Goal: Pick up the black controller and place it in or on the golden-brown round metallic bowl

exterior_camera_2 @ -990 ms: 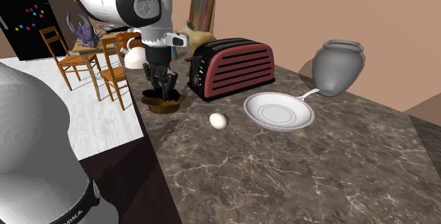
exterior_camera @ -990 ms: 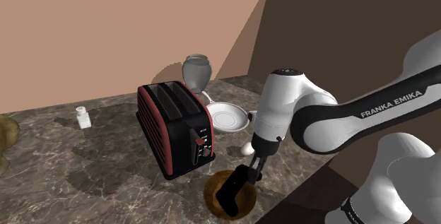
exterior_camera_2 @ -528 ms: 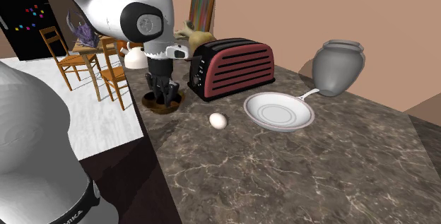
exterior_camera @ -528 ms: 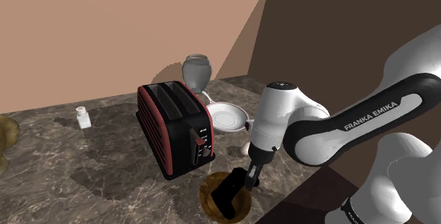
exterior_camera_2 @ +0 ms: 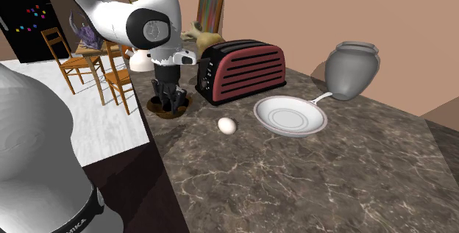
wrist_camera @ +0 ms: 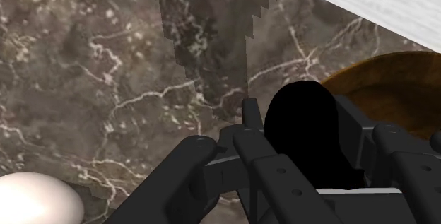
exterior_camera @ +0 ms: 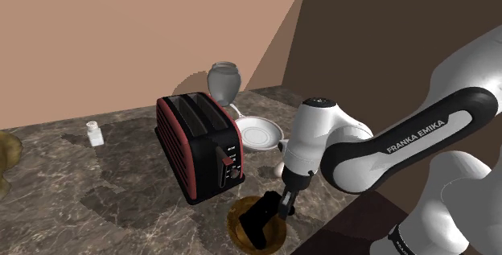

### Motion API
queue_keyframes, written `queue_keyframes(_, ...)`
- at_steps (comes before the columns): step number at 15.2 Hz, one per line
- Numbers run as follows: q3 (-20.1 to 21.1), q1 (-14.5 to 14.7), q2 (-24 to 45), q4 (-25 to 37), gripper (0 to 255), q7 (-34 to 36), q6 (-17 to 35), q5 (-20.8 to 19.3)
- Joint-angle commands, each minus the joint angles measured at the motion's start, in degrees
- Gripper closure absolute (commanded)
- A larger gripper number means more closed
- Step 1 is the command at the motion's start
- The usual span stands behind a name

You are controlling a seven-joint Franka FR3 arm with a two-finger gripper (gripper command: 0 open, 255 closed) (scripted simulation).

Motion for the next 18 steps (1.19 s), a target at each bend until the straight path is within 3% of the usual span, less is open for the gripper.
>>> queue_keyframes(1,0.0,0.0,0.0,0.0,255,0.0,0.01,0.0)
queue_keyframes(2,0.0,0.0,0.0,0.0,0,0.0,0.01,0.0)
queue_keyframes(7,0.0,0.0,0.01,0.0,0,0.0,0.01,0.0)
queue_keyframes(11,-0.87,-0.75,-7.16,2.59,0,0.59,-9.78,-1.39)
queue_keyframes(18,-0.88,-0.74,-7.16,2.59,0,0.59,-9.78,-1.4)
